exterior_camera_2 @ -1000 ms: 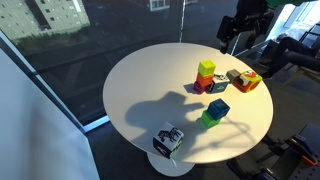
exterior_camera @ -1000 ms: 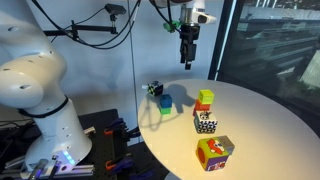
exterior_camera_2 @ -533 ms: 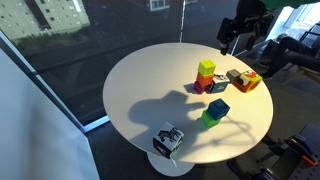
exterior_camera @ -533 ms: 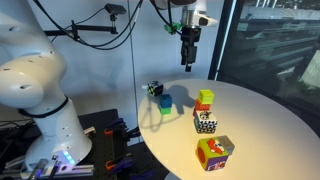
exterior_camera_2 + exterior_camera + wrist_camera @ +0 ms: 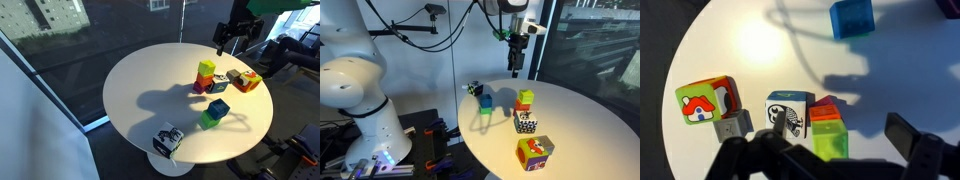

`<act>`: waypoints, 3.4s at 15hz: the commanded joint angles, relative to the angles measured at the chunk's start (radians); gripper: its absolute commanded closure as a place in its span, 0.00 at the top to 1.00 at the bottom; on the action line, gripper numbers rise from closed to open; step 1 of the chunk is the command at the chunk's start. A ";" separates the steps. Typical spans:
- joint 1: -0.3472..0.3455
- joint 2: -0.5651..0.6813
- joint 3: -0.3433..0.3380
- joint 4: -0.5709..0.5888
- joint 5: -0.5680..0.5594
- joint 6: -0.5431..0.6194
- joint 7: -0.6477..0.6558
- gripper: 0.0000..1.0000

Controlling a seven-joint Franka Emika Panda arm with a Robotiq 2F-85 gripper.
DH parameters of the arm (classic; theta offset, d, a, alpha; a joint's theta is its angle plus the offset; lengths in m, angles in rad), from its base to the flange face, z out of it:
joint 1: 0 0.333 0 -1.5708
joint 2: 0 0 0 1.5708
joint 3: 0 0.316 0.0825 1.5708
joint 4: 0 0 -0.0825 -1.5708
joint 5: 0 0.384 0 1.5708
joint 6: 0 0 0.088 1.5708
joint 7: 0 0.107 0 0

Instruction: Take the yellow block off of the orange block

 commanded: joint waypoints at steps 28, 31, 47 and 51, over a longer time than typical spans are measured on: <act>0.078 0.343 -0.093 0.192 -0.072 0.178 0.010 1.00; 0.075 0.355 -0.099 0.194 -0.072 0.178 0.009 1.00; 0.058 0.305 -0.113 0.184 -0.038 0.166 0.012 0.31; 0.044 0.326 -0.136 0.215 -0.037 0.162 0.030 0.31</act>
